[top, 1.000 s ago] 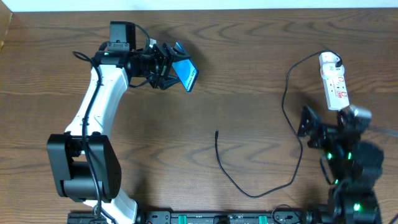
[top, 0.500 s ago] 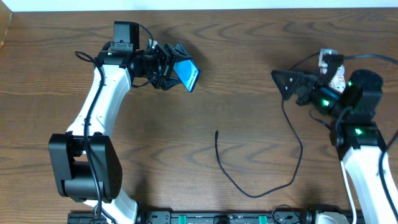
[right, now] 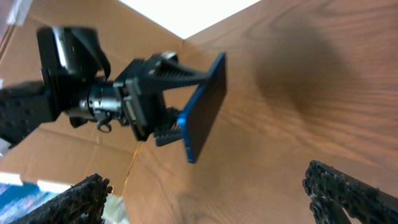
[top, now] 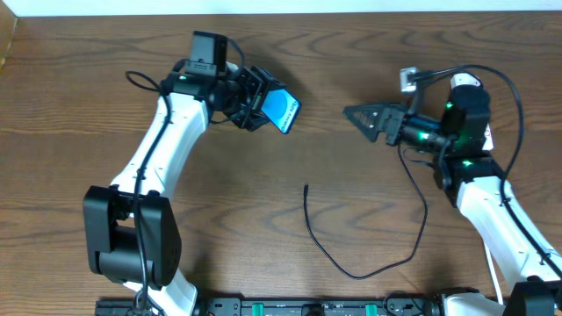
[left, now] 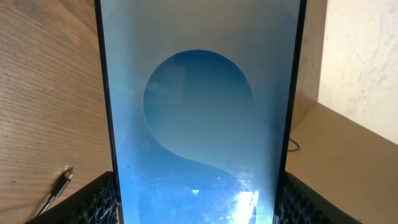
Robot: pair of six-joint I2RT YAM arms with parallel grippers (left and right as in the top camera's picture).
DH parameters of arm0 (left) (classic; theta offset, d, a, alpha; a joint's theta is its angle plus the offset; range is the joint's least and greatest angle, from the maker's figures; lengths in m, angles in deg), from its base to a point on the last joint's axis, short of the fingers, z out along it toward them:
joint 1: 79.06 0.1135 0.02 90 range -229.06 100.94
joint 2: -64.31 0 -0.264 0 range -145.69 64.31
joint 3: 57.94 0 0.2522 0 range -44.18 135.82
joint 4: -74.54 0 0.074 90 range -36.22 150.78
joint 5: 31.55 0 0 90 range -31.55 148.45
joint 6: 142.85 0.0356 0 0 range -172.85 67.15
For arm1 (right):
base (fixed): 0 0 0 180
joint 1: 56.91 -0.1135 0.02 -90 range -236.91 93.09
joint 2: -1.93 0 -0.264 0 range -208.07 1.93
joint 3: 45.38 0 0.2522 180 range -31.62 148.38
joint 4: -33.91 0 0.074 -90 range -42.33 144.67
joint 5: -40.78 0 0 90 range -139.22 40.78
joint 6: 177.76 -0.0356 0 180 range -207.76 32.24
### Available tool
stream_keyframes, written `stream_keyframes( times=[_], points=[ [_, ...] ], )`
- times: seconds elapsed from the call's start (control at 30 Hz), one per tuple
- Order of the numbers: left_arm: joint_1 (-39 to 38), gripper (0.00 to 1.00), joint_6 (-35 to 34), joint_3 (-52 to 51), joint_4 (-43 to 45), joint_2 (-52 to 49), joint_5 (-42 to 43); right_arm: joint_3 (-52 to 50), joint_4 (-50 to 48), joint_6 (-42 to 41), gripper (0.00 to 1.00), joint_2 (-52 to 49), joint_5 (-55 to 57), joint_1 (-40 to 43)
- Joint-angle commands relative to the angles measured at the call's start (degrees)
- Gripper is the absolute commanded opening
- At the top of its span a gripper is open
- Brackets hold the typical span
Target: Plug charger to phone and switch on socket
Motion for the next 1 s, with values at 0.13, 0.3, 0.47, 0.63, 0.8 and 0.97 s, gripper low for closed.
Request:
stream_keyframes(
  times=[0.13,0.3,0.47,0.63,0.8,0.97],
  points=[
    [-4.96,0.08,-4.92,1.11,2.95,1.29,-5.20,0.79,2.93,3.19,0.99,-0.15,6.21,-5.81],
    [-7.32,0.07,-5.68,1.11,4.02,1.29,-5.22,0.76,8.02,5.49,0.99,-0.15,13.20,-8.20],
    [-9.20,0.08,-7.02,1.11,4.24,1.29,-5.22,0.76,8.22,6.10,0.99,-0.15,14.69,-9.70],
    [-10.78,0.07,-8.70,1.11,4.68,1.29,-5.22,0.74,8.48,6.12,0.99,-0.15,17.22,-11.02],
    [-12.37,0.08,-8.72,1.11,4.94,1.29,-5.64,0.72,8.90,6.08,0.98,-0.15,19.82,-12.37],
    [-14.73,0.07,-9.57,1.11,5.05,1.29,-8.74,0.72,11.13,5.81,0.93,-0.15,25.31,-14.25]
  ],
)
